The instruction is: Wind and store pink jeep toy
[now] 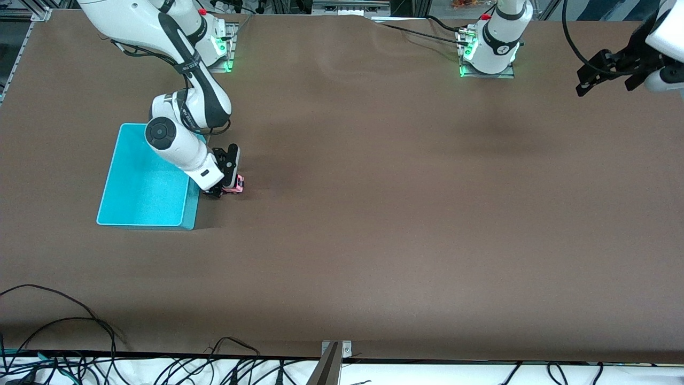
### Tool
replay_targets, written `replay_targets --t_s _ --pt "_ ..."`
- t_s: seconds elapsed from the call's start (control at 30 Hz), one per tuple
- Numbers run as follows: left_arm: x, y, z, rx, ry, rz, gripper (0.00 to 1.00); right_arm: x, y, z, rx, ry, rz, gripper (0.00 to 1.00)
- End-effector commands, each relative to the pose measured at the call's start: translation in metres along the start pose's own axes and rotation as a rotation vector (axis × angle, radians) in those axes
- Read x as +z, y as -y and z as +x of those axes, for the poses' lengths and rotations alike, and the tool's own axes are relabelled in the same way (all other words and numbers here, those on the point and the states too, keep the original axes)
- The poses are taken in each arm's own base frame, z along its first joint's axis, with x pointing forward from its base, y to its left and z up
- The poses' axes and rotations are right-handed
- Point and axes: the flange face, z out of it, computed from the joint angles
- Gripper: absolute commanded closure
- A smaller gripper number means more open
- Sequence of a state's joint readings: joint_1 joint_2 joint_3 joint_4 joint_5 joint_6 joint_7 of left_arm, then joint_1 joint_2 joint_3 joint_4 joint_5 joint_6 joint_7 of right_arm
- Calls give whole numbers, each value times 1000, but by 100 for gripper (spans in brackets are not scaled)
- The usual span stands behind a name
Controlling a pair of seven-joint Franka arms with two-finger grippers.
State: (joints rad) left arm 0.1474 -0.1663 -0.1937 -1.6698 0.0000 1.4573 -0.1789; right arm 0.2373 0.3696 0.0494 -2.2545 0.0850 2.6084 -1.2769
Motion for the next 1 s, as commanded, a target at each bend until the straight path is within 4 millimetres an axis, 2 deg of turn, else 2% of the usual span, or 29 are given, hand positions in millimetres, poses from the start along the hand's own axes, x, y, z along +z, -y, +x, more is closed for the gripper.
replay_targets --t_s 0.0,0.1,0.13,0.27,0.33,0.43,0.77,0.83,0.9,0.97 --pt "13 2 26 -19 47 -8 0 -7 6 2 -42 -13 -17 77" --pt "10 8 28 -26 39 -18 0 -8 8 9 -53 -13 -16 98" --pt "10 12 28 -33 41 -22 0 -10 8 10 -52 -14 -19 100" --pt "10 21 30 -22 42 -37 0 -23 7 26 -64 -26 -44 100" --pt "9 32 30 -34 41 -45 0 -31 4 31 -71 -31 -51 100" --pt "10 32 31 -24 44 -46 0 -43 -5 37 -75 -31 -37 100" --pt "11 26 29 -1 47 -52 0 -127 -49 57 -82 -33 4 100" --pt "10 24 29 2 47 -52 0 -144 -57 56 -82 -26 21 100" --pt "9 19 29 6 49 -50 0 -164 -66 49 -67 -15 40 100" --pt "11 22 31 7 54 -53 0 -181 -74 37 -52 -1 64 100"
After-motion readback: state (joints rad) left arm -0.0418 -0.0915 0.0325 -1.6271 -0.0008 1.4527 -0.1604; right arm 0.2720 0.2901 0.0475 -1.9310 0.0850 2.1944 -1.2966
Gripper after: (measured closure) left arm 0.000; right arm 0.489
